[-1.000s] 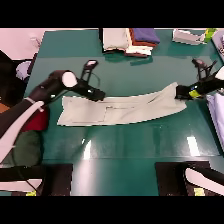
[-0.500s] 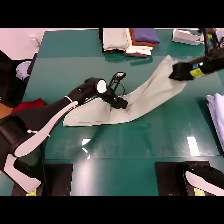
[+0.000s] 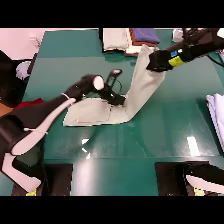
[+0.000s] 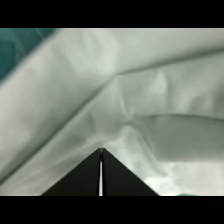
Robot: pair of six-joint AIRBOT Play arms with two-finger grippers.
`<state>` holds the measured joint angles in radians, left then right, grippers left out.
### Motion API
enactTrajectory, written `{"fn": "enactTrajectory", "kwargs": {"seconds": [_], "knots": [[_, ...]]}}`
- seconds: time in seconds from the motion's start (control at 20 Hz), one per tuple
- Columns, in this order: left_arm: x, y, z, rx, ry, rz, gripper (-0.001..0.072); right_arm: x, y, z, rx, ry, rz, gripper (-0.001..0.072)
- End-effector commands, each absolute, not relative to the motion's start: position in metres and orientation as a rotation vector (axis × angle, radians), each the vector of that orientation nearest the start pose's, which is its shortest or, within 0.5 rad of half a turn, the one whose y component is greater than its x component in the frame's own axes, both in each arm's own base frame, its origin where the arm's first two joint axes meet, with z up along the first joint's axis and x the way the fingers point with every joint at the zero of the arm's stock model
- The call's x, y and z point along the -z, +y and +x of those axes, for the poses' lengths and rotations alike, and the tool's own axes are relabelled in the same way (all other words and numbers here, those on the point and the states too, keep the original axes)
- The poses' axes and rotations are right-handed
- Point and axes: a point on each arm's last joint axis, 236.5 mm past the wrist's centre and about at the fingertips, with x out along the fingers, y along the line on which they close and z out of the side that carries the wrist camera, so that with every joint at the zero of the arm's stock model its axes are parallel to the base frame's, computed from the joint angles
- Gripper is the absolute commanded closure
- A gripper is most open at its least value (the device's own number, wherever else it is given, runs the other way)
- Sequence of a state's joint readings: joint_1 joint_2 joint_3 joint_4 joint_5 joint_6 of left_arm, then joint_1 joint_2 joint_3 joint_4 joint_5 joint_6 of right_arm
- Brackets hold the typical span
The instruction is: Fold the shirts.
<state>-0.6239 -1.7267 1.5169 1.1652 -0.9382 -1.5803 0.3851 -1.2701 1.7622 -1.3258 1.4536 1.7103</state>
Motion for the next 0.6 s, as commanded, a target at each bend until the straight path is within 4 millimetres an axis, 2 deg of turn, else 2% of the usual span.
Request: {"fn": "enactTrajectory", "kwargs": {"seconds": [0.0, 0.1, 0.2, 0.3, 0.4, 0.55], "knots": [[-0.022, -0.299, 0.414, 0.578, 1.142, 0.0, 0.0682, -0.219, 0.24, 0.358, -0.548, 1.001, 0.083, 0.0696], [-0.064, -0.238, 0.43, 0.478, 1.067, 0.054, 0.0681, -0.215, 0.272, 0.354, -0.609, 0.999, 0.098, 0.0696], [-0.106, -0.169, 0.44, 0.348, 0.989, 0.109, 0.0681, -0.213, 0.322, 0.347, -0.728, 0.986, 0.157, 0.0695], [-0.146, -0.108, 0.44, 0.226, 0.917, 0.128, 0.0681, -0.206, 0.378, 0.342, -0.826, 0.956, 0.205, 0.0695], [-0.179, -0.064, 0.432, 0.135, 0.858, 0.101, 0.0681, -0.184, 0.433, 0.336, -0.891, 0.931, 0.22, 0.0693], [-0.21, -0.03, 0.418, 0.065, 0.8, 0.065, 0.0681, -0.138, 0.51, 0.328, -0.952, 0.88, 0.239, 0.0679]]}}
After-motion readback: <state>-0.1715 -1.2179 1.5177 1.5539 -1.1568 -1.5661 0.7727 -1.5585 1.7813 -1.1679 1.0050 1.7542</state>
